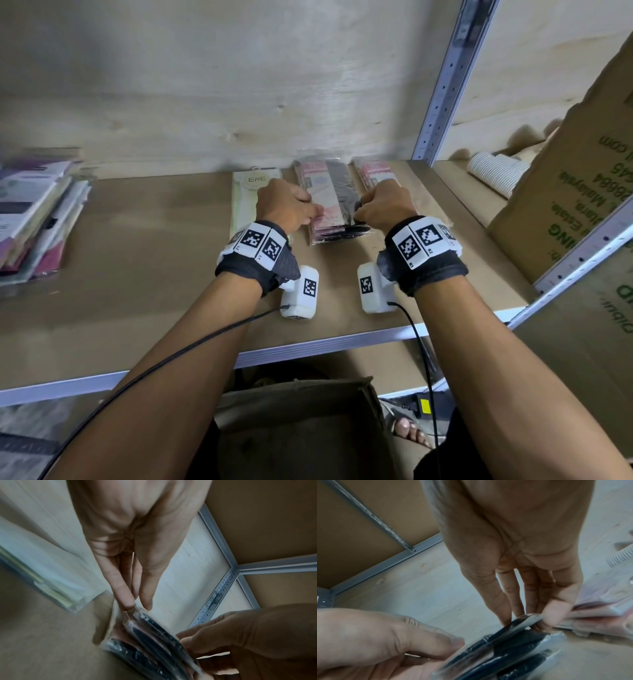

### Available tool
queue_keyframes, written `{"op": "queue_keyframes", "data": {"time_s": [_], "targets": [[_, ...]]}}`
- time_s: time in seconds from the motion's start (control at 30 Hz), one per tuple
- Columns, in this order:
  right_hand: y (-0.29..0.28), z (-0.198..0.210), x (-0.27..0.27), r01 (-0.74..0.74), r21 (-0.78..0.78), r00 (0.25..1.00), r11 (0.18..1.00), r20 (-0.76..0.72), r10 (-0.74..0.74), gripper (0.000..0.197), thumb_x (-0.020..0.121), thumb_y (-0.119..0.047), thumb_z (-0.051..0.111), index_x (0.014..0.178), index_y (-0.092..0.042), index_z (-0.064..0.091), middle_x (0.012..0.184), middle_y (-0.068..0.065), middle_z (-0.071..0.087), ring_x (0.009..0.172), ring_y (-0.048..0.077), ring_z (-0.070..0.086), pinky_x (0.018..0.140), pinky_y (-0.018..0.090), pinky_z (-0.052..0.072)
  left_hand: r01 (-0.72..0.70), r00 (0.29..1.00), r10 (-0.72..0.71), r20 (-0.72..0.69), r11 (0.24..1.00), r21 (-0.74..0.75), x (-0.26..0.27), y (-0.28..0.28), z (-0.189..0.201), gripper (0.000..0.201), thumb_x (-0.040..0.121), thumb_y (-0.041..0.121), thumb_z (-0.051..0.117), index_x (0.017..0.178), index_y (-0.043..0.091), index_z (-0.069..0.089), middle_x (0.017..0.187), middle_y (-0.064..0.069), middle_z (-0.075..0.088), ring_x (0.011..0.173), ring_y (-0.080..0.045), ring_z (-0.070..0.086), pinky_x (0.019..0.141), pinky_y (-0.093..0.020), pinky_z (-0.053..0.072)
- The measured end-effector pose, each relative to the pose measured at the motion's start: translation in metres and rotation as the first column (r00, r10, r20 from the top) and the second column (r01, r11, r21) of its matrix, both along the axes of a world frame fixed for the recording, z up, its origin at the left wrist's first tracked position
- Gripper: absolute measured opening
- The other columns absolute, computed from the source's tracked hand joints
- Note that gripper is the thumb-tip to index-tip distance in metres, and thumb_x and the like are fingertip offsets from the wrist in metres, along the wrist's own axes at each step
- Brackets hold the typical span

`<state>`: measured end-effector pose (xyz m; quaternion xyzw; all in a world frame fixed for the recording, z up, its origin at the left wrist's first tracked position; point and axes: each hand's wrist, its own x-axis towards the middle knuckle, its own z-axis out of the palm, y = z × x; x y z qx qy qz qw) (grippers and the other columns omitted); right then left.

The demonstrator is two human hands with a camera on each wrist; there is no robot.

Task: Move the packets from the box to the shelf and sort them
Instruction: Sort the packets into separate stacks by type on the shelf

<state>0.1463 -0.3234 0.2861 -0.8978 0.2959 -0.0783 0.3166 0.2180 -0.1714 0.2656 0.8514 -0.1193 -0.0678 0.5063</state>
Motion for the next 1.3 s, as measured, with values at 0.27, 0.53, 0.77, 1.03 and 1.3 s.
{"op": "queue_keyframes", "data": {"time_s": [0.27,0.53,0.77,1.03,1.3], "targets": [[-0.001,0.001,0.0,0.004,0.004,0.999,1.0,0.042,-0.004,0.03,0.087,-0.007,0.068,0.116,-0.002,0.068,0.123,0.018,0.065,0.113,0.03,0.062,0.097,0.04,0.054,-0.003,1.0,0.003,0.008,1.0,-0.026,0.005,0.007,-0.003,0.046,0.072,0.023,0.089,0.113,0.006,0.074,0.103,-0.008,0.077,0.065,-0.009,0.073,0.066,-0.019,0.06],[0.039,0.023,-0.003,-0.251,0.208,0.929,0.945,0.327,0.174,0.017,0.092,-0.008,0.062,0.108,-0.007,0.07,0.094,0.011,0.073,0.083,0.022,0.07,0.08,0.037,0.06,-0.163,0.986,0.166,0.019,0.98,-0.119,0.018,0.089,0.02,0.014,0.073,0.028,0.088,0.08,0.025,0.077,0.074,0.007,0.076,0.056,-0.013,0.072,0.073,-0.033,0.064],[0.139,0.023,0.013,-0.5,0.444,0.866,0.744,0.278,0.416,0.02,0.096,0.002,0.057,0.113,0.011,0.062,0.085,0.021,0.062,0.065,0.022,0.057,0.059,0.025,0.052,-0.368,0.921,0.366,0.133,0.93,-0.007,0.033,0.228,0.035,0.014,0.083,0.032,0.074,0.086,0.019,0.077,0.083,0.0,0.076,0.079,-0.02,0.071,0.082,-0.033,0.058],[0.272,0.017,0.071,-0.56,0.552,0.807,0.618,0.196,0.557,0.022,0.097,0.004,0.05,0.117,0.007,0.059,0.079,0.013,0.06,0.065,0.021,0.059,0.063,0.029,0.054,-0.586,0.805,0.576,0.14,0.809,0.043,0.038,0.355,0.041,0.024,0.084,0.026,0.07,0.1,0.01,0.077,0.108,-0.009,0.075,0.104,-0.031,0.067,0.099,-0.04,0.053],[0.368,0.011,0.11,-0.539,0.661,0.797,0.522,0.2,0.57,0.01,0.099,-0.001,0.052,0.09,-0.002,0.055,0.08,0.013,0.057,0.066,0.024,0.062,0.073,0.039,0.06,-0.47,0.876,0.481,-0.038,0.867,0.164,0.036,0.416,0.022,0.029,0.091,0.028,0.066,0.107,0.005,0.069,0.107,-0.015,0.07,0.09,-0.028,0.063,0.081,-0.034,0.045]]}}
